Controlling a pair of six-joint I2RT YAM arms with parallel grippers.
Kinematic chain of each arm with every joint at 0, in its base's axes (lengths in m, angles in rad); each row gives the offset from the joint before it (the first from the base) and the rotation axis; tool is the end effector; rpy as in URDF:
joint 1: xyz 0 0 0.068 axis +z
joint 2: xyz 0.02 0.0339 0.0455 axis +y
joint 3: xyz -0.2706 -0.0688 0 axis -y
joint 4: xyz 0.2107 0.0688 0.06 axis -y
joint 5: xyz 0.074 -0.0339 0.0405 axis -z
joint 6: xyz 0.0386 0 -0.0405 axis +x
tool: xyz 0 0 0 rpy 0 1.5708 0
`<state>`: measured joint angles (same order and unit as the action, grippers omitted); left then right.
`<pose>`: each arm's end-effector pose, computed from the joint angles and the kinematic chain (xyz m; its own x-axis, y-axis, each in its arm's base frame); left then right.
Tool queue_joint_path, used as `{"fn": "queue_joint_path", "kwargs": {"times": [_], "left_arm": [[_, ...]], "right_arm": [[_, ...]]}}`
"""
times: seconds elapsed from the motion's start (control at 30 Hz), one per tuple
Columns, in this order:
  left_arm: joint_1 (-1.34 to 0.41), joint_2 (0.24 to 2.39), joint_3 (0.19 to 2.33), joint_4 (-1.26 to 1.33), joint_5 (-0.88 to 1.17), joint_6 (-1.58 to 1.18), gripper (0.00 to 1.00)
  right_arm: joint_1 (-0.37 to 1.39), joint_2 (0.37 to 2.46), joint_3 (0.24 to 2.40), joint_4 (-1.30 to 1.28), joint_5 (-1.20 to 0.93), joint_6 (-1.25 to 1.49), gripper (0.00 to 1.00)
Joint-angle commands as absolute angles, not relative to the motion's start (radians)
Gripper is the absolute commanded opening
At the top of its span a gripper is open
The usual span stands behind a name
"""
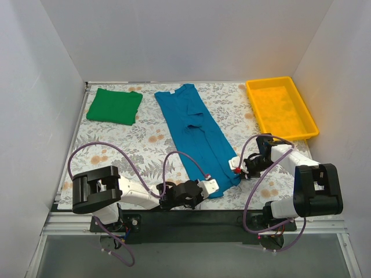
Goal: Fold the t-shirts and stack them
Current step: Fold the tshirt
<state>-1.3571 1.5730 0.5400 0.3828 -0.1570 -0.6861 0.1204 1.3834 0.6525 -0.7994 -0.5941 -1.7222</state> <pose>0.0630 -0.2619 0.1660 -0.6941 0.2480 -0.6758 0.6451 0.6309 -0.4310 0.1670 0.0420 0.1775 0.2702 -0.7925 -0.5468 -0.9622 -0.2423 -0.1244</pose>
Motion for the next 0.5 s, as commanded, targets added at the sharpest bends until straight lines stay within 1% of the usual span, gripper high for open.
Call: {"fn": "queue_joint_path", "kwargs": {"times": [0.0, 0.1, 0.17, 0.2, 0.27, 0.47], "left_arm": [[-1.361, 1.536, 0.514, 0.393, -0.127, -0.696, 0.0], [-1.361, 1.539, 0.511, 0.402, -0.129, -0.701, 0.0], [-1.361, 1.543, 0.506, 0.408, -0.127, -0.704, 0.0], [-1.361, 1.543, 0.505, 0.413, -0.126, -0.706, 0.0], [-1.361, 1.545, 0.503, 0.416, -0.126, -0.709, 0.0], [-1.359, 1.542, 0.497, 0.419, -0.129, -0.715, 0.0]], "right_arm": [[0.132, 1.44, 0.623, -0.647, -0.472, -1.695, 0.14], [0.143, 1.443, 0.618, -0.637, -0.476, -1.677, 0.14], [0.15, 1.448, 0.617, -0.627, -0.474, -1.66, 0.11], [0.152, 1.447, 0.618, -0.626, -0.472, -1.654, 0.07], [0.156, 1.453, 0.624, -0.624, -0.474, -1.635, 0.01], [0.156, 1.44, 0.626, -0.623, -0.476, -1.631, 0.01]]}}
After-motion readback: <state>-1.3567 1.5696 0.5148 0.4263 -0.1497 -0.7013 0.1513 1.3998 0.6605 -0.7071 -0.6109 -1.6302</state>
